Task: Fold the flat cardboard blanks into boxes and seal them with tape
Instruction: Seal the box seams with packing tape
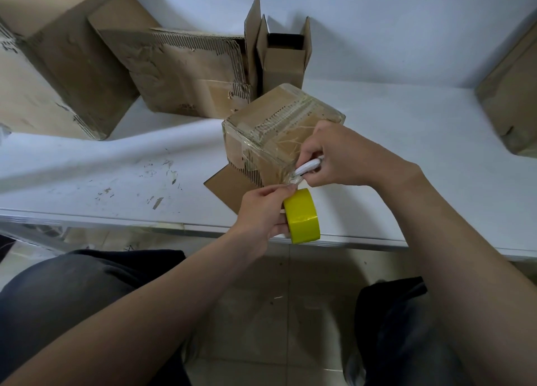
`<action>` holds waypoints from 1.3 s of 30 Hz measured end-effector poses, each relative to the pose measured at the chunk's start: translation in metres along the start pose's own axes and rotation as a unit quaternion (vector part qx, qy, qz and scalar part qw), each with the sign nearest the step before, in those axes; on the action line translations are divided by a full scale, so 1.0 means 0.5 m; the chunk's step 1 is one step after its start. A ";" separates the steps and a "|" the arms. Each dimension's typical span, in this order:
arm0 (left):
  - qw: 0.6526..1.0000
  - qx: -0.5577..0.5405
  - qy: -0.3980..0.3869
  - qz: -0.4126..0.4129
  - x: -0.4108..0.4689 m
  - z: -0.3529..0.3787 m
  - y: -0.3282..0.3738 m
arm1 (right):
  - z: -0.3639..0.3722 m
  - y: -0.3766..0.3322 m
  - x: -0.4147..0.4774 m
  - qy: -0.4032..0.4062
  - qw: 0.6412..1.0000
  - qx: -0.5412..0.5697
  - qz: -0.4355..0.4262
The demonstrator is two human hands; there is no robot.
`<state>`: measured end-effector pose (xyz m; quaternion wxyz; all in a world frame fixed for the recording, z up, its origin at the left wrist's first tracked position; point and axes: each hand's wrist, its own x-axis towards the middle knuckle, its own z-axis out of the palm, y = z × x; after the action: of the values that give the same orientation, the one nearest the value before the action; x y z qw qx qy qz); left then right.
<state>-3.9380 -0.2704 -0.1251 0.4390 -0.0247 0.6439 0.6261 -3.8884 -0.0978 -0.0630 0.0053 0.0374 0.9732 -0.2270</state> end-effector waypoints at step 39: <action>0.999 0.022 -0.011 0.028 -0.019 0.002 -0.015 | 0.082 0.038 -0.009 0.152 0.985 -0.070 -0.051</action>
<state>-3.9274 -0.2761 -0.1251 0.4288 0.0099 0.6534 0.6238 -3.8827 -0.0992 -0.1079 -0.1514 0.0210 0.9768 -0.1500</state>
